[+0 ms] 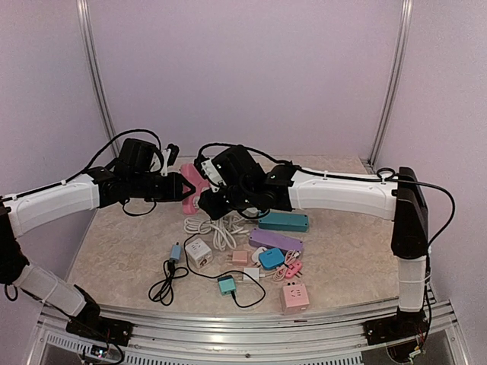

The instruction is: Pull the plug off the socket

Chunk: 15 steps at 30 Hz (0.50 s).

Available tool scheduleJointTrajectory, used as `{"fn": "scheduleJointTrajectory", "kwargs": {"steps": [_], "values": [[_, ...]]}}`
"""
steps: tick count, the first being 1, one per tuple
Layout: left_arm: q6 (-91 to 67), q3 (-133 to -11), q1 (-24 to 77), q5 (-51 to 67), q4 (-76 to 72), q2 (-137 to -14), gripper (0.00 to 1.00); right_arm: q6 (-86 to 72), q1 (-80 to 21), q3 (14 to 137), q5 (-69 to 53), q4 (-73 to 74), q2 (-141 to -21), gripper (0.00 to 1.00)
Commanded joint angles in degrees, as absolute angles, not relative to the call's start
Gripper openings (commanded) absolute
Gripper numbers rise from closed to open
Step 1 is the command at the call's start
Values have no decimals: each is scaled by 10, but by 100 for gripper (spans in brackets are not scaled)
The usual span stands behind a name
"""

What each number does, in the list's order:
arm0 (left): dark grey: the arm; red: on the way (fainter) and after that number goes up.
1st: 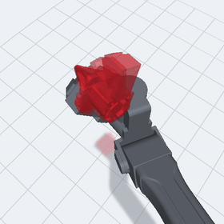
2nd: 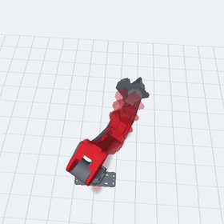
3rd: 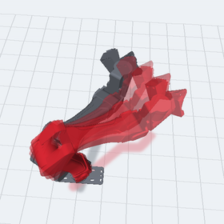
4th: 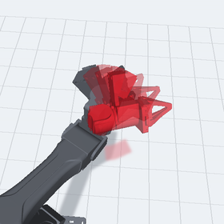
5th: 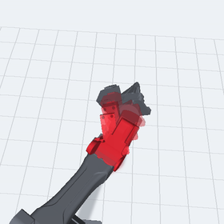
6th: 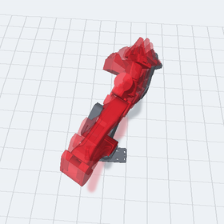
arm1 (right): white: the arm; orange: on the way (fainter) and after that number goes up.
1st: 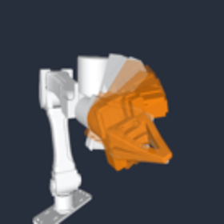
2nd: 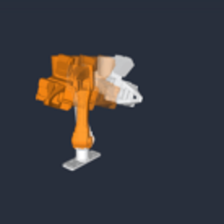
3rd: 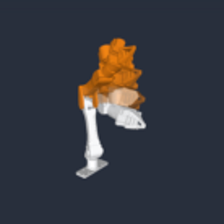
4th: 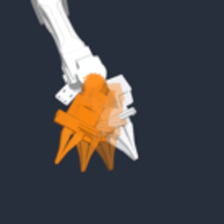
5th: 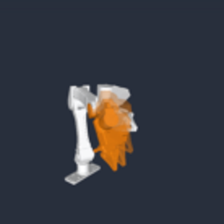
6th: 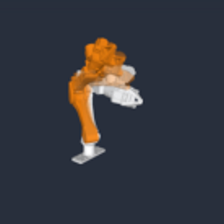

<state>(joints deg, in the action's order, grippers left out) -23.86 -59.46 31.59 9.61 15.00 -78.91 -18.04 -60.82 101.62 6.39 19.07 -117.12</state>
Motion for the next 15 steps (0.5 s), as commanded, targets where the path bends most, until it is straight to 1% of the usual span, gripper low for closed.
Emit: {"fn": "scheduleJointTrajectory", "kwargs": {"steps": [1,5,12,15], "values": [[-244,-630,323,173,40,-758,0,-164,-585,1012,72,207,-1203,29],[-245,-629,323,177,37,-758,0,-158,-585,1025,69,216,-1216,31],[-243,-628,323,184,33,-759,0,-154,-585,1041,69,222,-1233,29],[-240,-628,323,188,29,-757,0,-155,-585,1049,95,233,-1239,28]]}}
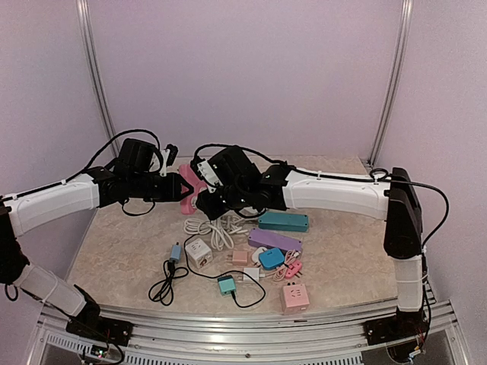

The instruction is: Pull the plug off the socket

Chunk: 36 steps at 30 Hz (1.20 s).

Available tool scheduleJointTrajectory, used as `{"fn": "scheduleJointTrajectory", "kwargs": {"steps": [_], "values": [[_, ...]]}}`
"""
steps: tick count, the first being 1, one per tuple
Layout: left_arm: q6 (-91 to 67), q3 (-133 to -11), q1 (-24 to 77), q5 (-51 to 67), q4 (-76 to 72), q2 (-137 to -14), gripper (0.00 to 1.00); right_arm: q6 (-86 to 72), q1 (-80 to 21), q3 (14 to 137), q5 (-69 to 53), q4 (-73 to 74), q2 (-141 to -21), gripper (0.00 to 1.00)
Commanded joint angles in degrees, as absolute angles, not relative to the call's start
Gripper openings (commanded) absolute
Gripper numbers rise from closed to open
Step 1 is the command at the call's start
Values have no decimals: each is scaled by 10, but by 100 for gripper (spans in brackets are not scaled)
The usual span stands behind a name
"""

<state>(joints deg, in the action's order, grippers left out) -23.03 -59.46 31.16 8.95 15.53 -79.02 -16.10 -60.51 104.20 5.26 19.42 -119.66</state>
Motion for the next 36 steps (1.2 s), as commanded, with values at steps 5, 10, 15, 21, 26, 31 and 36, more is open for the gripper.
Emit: {"fn": "scheduleJointTrajectory", "kwargs": {"steps": [5,10,15,21,26,31,36], "values": [[-241,-643,321,126,72,-765,0,-179,-585,1016,105,206,-1193,33],[-274,-652,293,139,89,-786,0,-191,-609,962,64,140,-1091,46],[-296,-653,278,177,86,-798,0,-215,-650,956,102,128,-1058,54],[-300,-652,276,186,82,-797,0,-249,-678,955,108,68,-1090,52],[-302,-650,275,193,78,-793,0,-248,-678,985,142,83,-1133,48],[-304,-649,275,199,74,-794,0,-245,-665,1000,154,92,-1157,46],[-305,-648,274,202,72,-793,0,-242,-651,1004,151,89,-1176,45]]}}
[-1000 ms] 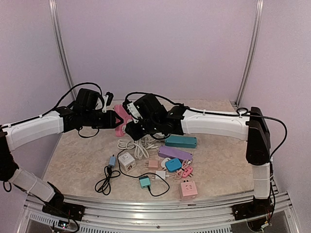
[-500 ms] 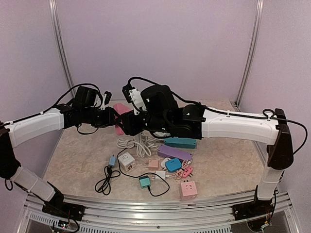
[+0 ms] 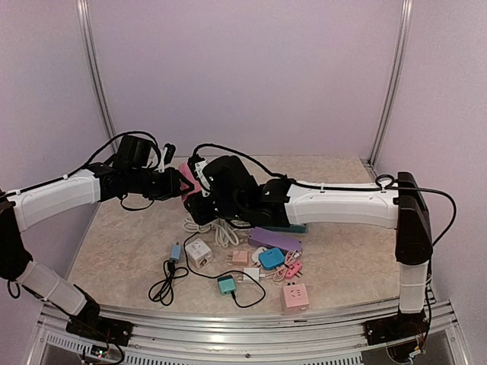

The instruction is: Pull the plug off the socket

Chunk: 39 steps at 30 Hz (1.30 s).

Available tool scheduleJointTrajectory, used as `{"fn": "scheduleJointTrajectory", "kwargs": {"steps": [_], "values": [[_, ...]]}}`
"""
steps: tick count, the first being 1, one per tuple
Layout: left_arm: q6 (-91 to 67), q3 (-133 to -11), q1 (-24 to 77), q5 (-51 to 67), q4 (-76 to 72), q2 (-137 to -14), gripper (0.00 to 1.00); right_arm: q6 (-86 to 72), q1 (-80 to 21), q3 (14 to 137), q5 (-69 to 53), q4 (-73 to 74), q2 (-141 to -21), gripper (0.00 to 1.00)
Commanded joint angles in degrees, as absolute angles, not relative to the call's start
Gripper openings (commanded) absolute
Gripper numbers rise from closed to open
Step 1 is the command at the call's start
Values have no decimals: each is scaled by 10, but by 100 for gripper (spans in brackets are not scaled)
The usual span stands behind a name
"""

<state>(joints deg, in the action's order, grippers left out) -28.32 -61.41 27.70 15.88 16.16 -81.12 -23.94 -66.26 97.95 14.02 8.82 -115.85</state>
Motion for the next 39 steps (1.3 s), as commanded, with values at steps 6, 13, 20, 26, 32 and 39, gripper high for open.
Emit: {"fn": "scheduleJointTrajectory", "kwargs": {"steps": [6,13,20,26,32,39], "values": [[-305,-648,273,204,71,-794,0,-235,-640,1005,164,89,-1186,45],[-305,-648,273,207,70,-792,0,-235,-627,1007,171,97,-1203,45],[-295,-649,269,222,62,-787,0,-236,-606,944,109,62,-1182,44],[-286,-651,266,240,56,-783,0,-224,-589,926,135,99,-1174,46],[-283,-652,267,256,51,-786,0,-194,-580,905,89,50,-1159,43],[-266,-671,270,294,58,-800,0,-149,-580,932,69,55,-1161,35]]}}
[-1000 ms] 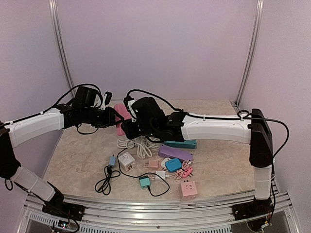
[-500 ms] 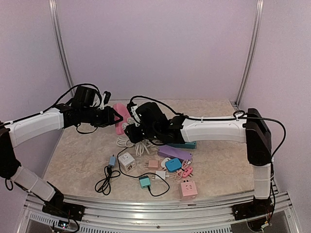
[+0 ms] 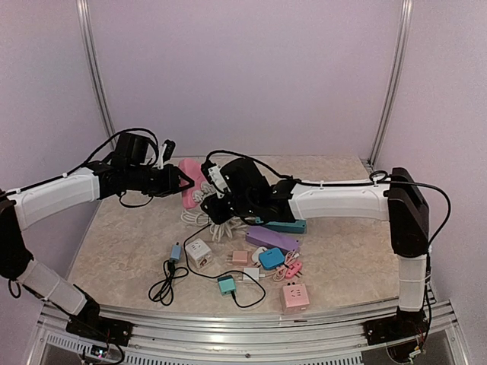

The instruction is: Pull the plug off the socket

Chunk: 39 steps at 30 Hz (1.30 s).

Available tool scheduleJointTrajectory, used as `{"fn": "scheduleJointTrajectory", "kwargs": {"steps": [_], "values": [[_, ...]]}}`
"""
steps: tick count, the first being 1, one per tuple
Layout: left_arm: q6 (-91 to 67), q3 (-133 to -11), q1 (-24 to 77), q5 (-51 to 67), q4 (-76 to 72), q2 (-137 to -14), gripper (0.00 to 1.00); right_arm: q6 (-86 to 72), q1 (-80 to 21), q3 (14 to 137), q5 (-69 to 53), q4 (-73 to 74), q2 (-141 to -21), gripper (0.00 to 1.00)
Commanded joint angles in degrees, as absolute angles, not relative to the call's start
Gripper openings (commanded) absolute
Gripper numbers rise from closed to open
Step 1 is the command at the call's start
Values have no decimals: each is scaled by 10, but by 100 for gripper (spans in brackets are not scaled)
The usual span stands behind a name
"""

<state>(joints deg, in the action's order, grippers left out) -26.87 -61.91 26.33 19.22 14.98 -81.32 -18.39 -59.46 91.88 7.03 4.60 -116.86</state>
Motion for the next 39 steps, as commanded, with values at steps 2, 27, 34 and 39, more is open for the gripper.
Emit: {"fn": "scheduleJointTrajectory", "kwargs": {"steps": [2,27,34,39], "values": [[-264,-671,270,294,57,-800,0,-143,-580,942,66,65,-1167,31],[-198,-712,287,317,99,-816,0,-204,-552,806,-58,-86,-1082,0],[-191,-716,287,331,100,-817,0,-224,-538,777,-87,-119,-1068,0],[-191,-714,287,327,99,-813,0,-223,-540,775,-72,-119,-1068,0]]}}
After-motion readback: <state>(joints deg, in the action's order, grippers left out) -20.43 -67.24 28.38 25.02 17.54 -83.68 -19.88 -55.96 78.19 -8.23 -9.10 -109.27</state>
